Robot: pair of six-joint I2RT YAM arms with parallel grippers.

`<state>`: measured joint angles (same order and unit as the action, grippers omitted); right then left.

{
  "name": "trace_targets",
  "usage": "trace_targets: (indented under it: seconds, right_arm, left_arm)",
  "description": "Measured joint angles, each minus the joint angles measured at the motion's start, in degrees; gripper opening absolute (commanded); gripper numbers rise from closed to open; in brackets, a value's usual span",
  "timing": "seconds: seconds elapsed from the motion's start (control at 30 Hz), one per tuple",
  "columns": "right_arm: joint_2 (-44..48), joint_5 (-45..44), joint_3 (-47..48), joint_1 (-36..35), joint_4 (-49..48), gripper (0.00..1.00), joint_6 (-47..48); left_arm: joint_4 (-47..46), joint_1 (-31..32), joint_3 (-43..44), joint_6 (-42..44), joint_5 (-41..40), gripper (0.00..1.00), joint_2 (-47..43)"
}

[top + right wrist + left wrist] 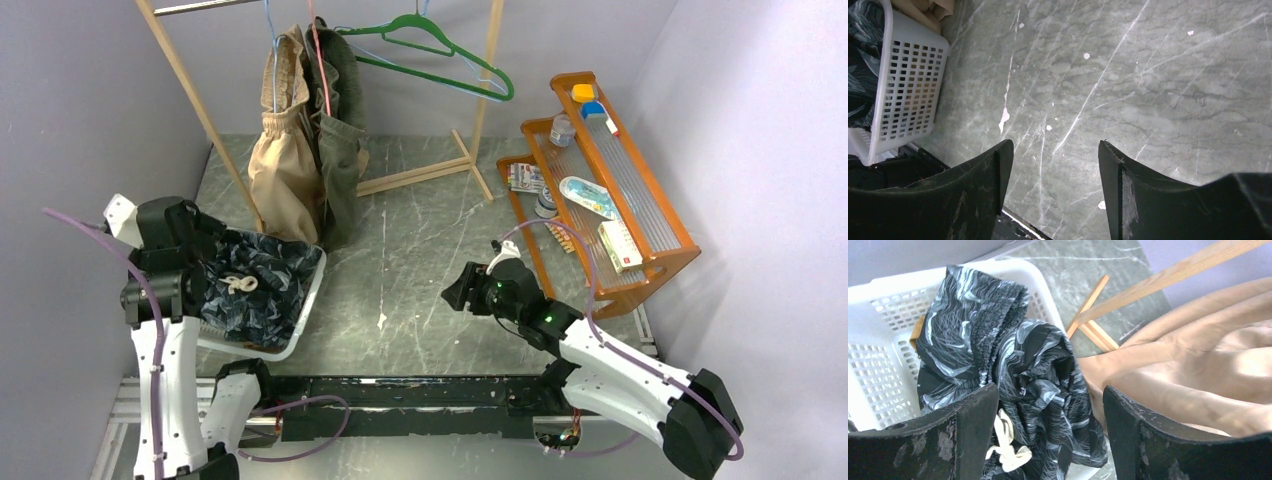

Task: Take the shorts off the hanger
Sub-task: Place the shorts in the basket.

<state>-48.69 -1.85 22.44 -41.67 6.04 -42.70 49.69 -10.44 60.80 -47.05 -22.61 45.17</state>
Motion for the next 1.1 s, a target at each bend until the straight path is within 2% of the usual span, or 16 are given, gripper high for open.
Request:
trace_targets:
  seconds: [0.13, 0.2, 0.27, 0.5, 0.63, 0.87, 1.1]
  right_arm:
    - [-1.36, -0.20, 1.03, 0.00, 0.07, 0.63, 0.59]
    - [-1.49, -0.07, 1.03, 0.00, 0.04, 0.61, 0.90]
    - [-1.46, 0.04, 1.03, 0.00, -0.09, 0.61, 1.20]
    - [-0.79, -0.76, 2.25, 0.00, 1.53, 0.64, 2.62]
    - [-0.63, -1.75, 4.31, 0.00, 2.56, 0.65, 3.87]
    - [-0.74, -1.64, 8.74, 0.00, 4.22, 0.69, 6.93]
    - [-5.79, 2.86, 17.16, 0.02, 3.28, 0.73, 12.07]
  left_arm:
    - [-1.05, -0.02, 1.18, 2.71, 3.10, 0.77, -1.55]
    - [-2.91, -0.02, -0.42, 3.50, 6.16, 0.74, -2.40]
    - [-4.98, -0.02, -3.43, 3.41, 9.38, 0.70, -2.64]
    - [-9.57, -0.04, -21.57, -2.25, 13.99, 0.70, 1.05]
    - [-10.10, -0.04, -25.35, -5.51, 14.97, 0.69, 2.27]
    - [-9.27, -0.09, -20.65, -5.68, 14.10, 0.80, 1.05]
    - [-10.45, -0.09, -18.32, -2.54, 13.44, 0.94, -11.21]
